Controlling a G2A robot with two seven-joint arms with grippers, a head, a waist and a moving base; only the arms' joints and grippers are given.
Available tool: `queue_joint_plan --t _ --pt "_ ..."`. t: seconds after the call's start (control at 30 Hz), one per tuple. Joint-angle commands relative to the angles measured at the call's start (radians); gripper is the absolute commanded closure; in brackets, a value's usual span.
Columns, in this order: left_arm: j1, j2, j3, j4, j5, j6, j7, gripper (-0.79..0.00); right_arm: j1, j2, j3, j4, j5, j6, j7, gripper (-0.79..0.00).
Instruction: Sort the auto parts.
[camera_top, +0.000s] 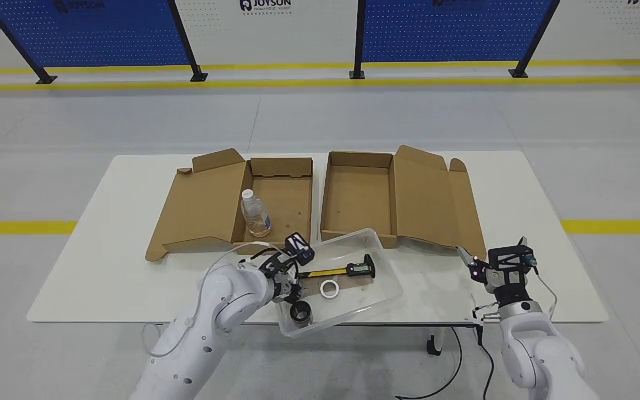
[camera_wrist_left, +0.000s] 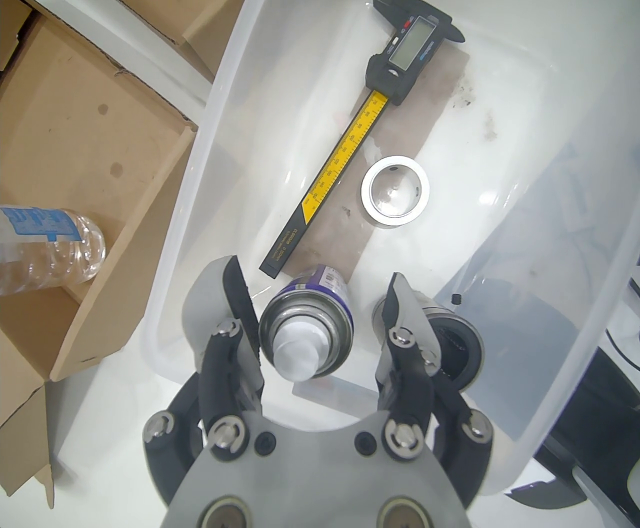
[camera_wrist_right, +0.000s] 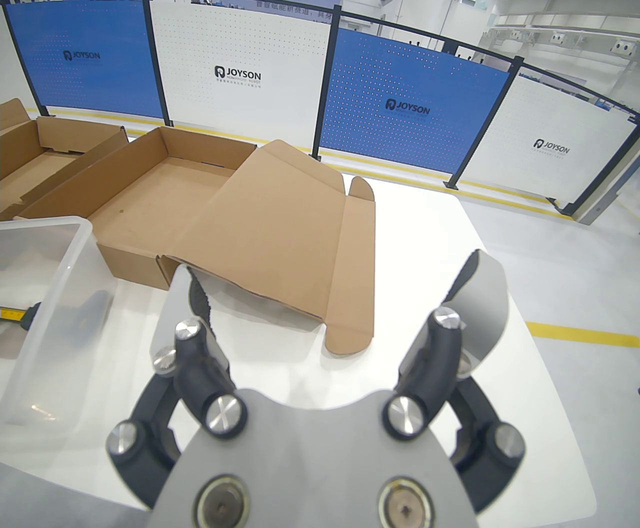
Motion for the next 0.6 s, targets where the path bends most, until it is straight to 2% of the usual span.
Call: queue_joint_plan --t 0.0,0.07,0.33,0.43,0.47,0.57 --pt "-0.005 0.001 0.004 0.003 -0.004 -0.001 -0.006 -0.416 0.000 0.000 0.000 0.000 0.000 0.000 0.000 -0.785" --pt "-0.010 0.001 0.008 0.007 -0.004 0.000 -0.011 -0.372 0.000 0.000 0.000 0.000 0.000 0.000 0.000 -0.785" --pt "-0.027 0.005 0.019 0.021 -0.008 0.006 -0.027 -0.366 0.000 0.000 0.000 0.000 0.000 0.000 0.000 -0.785" --pt "-0.032 0.006 0.021 0.025 -0.007 0.003 -0.030 -0.339 0.000 0.000 0.000 0.000 0.000 0.000 0.000 -0.785" --pt "-0.033 0.007 0.021 0.026 -0.008 0.004 -0.032 -0.317 0.000 0.000 0.000 0.000 0.000 0.000 0.000 -0.785" --pt "-0.037 0.008 0.023 0.028 -0.011 0.005 -0.033 -0.120 0.000 0.000 0.000 0.000 0.000 0.000 0.000 -0.785"
